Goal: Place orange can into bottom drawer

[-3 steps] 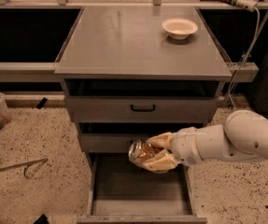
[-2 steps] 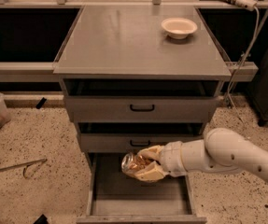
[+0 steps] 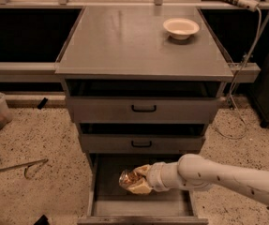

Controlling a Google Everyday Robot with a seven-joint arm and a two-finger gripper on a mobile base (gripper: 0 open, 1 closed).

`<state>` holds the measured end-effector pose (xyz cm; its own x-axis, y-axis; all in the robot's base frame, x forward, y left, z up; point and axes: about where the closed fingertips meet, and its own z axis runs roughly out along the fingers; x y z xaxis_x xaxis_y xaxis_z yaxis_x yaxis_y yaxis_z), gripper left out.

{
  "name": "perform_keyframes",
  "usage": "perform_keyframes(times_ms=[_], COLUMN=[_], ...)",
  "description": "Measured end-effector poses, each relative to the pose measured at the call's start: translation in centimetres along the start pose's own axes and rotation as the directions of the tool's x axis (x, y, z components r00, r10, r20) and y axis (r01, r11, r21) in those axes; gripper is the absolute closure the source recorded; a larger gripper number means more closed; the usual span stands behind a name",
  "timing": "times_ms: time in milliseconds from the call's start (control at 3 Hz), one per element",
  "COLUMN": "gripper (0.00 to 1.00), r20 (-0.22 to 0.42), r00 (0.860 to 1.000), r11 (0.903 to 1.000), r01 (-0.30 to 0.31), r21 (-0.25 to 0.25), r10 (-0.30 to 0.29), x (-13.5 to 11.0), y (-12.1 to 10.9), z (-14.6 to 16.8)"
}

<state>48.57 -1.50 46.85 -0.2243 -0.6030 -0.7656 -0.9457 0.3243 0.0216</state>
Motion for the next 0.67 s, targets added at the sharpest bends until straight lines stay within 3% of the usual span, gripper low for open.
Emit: perform_keyframes(times_ms=[333, 667], gripper=[1.00, 1.00], r20=[-0.030, -0.030], r00=[0.998, 0.998], r11=[0.9914, 0.9914], r01=[-0.047, -0.047], r21=[0.122, 0.122], r10=[0.051, 0.051], x=[3.31, 3.32], y=[-4.57, -4.58], z=[1.37, 1.37])
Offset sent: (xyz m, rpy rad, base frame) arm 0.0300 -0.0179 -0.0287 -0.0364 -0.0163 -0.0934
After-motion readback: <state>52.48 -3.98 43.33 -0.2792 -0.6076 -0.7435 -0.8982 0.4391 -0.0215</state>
